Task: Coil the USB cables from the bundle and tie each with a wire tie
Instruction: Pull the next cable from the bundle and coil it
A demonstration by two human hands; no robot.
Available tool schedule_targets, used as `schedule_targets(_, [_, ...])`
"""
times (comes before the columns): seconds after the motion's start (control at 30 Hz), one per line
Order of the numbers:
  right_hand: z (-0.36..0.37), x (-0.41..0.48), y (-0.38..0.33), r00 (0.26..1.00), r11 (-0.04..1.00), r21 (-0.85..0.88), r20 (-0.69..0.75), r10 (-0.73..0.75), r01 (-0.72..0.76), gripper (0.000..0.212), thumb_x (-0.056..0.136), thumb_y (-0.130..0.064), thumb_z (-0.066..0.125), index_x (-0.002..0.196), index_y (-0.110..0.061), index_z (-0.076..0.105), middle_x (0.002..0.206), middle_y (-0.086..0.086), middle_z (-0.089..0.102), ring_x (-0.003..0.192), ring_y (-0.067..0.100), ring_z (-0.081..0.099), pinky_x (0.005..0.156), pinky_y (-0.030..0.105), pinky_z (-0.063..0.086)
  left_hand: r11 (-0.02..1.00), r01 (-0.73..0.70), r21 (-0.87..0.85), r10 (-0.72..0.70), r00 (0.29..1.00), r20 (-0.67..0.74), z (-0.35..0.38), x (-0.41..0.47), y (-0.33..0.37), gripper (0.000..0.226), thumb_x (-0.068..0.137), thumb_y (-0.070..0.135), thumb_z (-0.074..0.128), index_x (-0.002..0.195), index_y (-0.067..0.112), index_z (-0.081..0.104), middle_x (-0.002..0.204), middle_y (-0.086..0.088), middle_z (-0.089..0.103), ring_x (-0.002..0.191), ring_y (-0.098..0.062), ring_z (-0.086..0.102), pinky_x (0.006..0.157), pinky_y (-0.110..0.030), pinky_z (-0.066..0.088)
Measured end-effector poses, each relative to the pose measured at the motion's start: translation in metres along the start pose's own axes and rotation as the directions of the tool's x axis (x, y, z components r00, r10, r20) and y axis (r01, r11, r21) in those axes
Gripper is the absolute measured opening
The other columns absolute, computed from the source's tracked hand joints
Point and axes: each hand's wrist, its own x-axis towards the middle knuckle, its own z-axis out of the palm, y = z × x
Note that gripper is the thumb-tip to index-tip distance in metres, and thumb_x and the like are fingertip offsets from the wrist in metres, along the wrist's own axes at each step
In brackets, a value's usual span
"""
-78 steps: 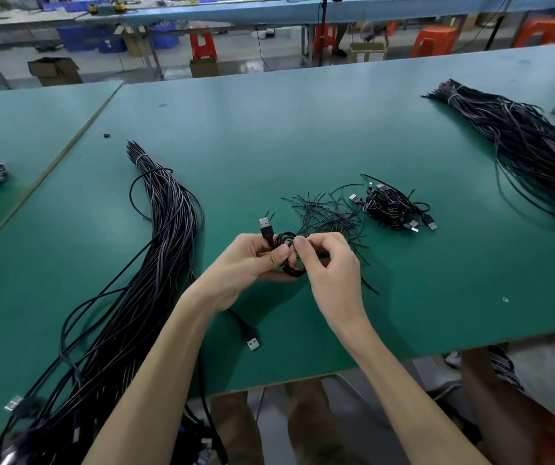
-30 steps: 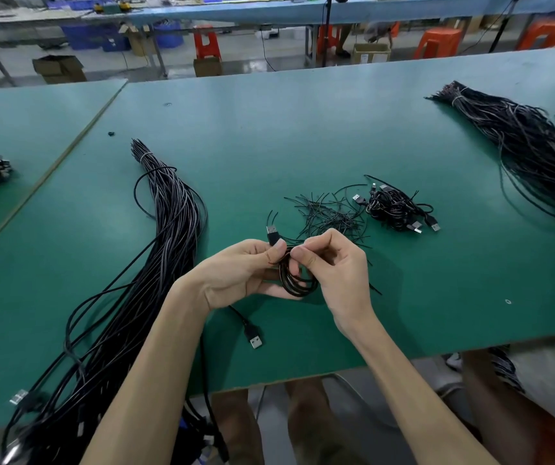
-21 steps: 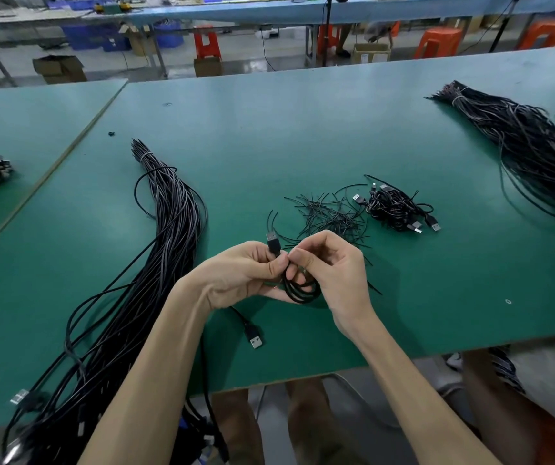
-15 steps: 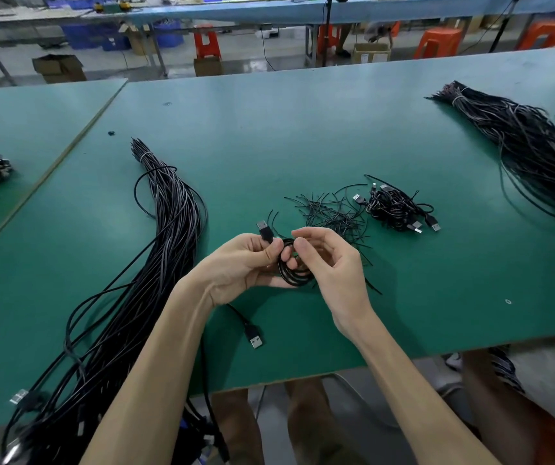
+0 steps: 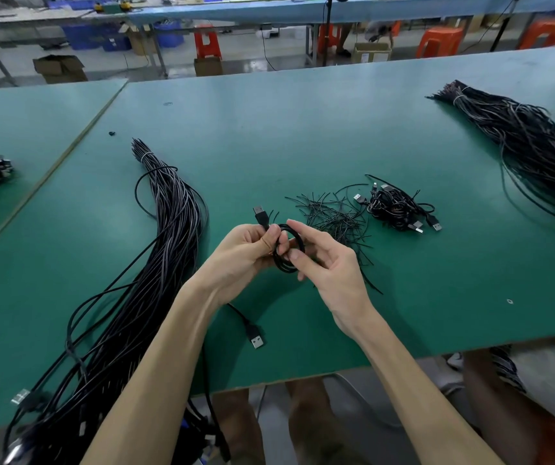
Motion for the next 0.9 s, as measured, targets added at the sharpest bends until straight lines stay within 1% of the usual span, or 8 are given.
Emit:
schedule_targets(0.2, [-0.0012,0.0008,0.0019,1.0,1.0,0.005,-0.001,0.0,0.0,0.045,0.097,0.007,0.063,0.134,-0.018,0.068,0.12,0.025,0.066,0.096,0.016,0.068,0.072,0.023,0.056,1.0,-0.001,-0.001,0.001,0.998,0.063,-0.0057,-0.0013,-0.0001,0.017,0.102,0.012,0.054,0.091,0.0,0.06,0.086,-0.007,0.061,0.087,-0.022,0.062,0.091,-0.036,0.053])
schedule_targets(0.37, [-0.001,0.0014,0.0015,1.0,1.0,0.007,-0.013,0.0,0.0,0.041,0.099,0.005,0.06,0.134,-0.014,0.067,0.121,0.025,0.067,0.101,0.021,0.07,0.073,0.025,0.056,1.0,0.005,-0.02,-0.004,0.999,0.041,-0.0063,-0.0021,0.0013,0.015,0.097,0.014,0.054,0.09,0.003,0.062,0.084,-0.006,0.065,0.088,-0.021,0.063,0.089,-0.033,0.056])
schedule_targets(0.53, [-0.0006,0.0016,0.0026,1.0,1.0,-0.024,-0.012,-0.013,0.012,0.043,0.098,0.006,0.061,0.137,-0.014,0.065,0.118,0.028,0.062,0.1,0.029,0.067,0.077,0.026,0.056,0.998,-0.03,0.051,0.032,0.999,-0.034,-0.0033,-0.0018,-0.0001,0.02,0.095,0.024,0.054,0.085,0.01,0.065,0.079,-0.002,0.063,0.085,-0.018,0.061,0.087,-0.034,0.048])
schedule_targets(0.6, [-0.0004,0.002,0.0037,1.0,0.998,-0.066,-0.003,-0.017,0.016,0.044,0.098,0.003,0.062,0.139,-0.015,0.064,0.118,0.025,0.061,0.103,0.033,0.066,0.078,0.026,0.056,0.999,-0.035,0.021,0.036,0.998,-0.042,-0.0024,-0.0014,-0.0005,0.022,0.094,0.024,0.055,0.08,0.014,0.068,0.077,-0.001,0.063,0.08,-0.016,0.059,0.081,-0.032,0.045])
schedule_targets(0.67, [0.0009,0.0024,0.0044,1.0,0.991,-0.133,0.017,-0.02,0.022,0.046,0.098,-0.004,0.066,0.142,-0.016,0.061,0.117,0.015,0.062,0.099,0.024,0.067,0.081,0.026,0.057,0.999,-0.039,-0.027,0.038,0.999,-0.037,-0.0021,-0.001,-0.0006,0.024,0.095,0.023,0.054,0.079,0.015,0.07,0.076,0.0,0.062,0.074,-0.013,0.057,0.07,-0.025,0.047])
schedule_targets(0.77, [0.0031,0.0021,0.0054,0.998,0.966,-0.258,0.06,-0.001,0.016,0.063,0.091,-0.02,0.077,0.149,-0.018,0.053,0.119,0.0,0.058,0.107,0.006,0.064,0.095,0.024,0.054,0.998,-0.028,-0.057,0.024,0.998,-0.062,-0.0032,0.0005,-0.0018,0.019,0.093,0.021,0.057,0.085,0.006,0.066,0.076,-0.001,0.064,0.074,-0.013,0.06,0.069,-0.022,0.053])
schedule_targets(0.83, [0.0037,0.0014,0.0055,0.996,0.958,-0.288,0.085,0.016,0.009,0.081,0.08,-0.03,0.083,0.152,-0.014,0.048,0.121,-0.004,0.055,0.114,0.007,0.063,0.105,0.026,0.051,0.998,-0.009,-0.066,0.006,0.999,-0.054,-0.0045,0.0012,-0.0031,0.017,0.091,0.018,0.06,0.087,0.002,0.067,0.079,-0.003,0.068,0.078,-0.014,0.066,0.075,-0.023,0.057])
schedule_targets(0.9, [0.0051,0.0001,0.0032,0.995,0.958,-0.286,0.099,0.033,-0.003,0.096,0.072,-0.039,0.083,0.154,-0.011,0.043,0.123,-0.006,0.053,0.111,0.013,0.067,0.11,0.034,0.049,0.998,0.015,-0.068,-0.018,0.999,-0.036,-0.0047,0.0012,-0.0036,0.016,0.09,0.014,0.062,0.089,0.0,0.068,0.082,-0.005,0.071,0.076,-0.017,0.069,0.073,-0.024,0.058])
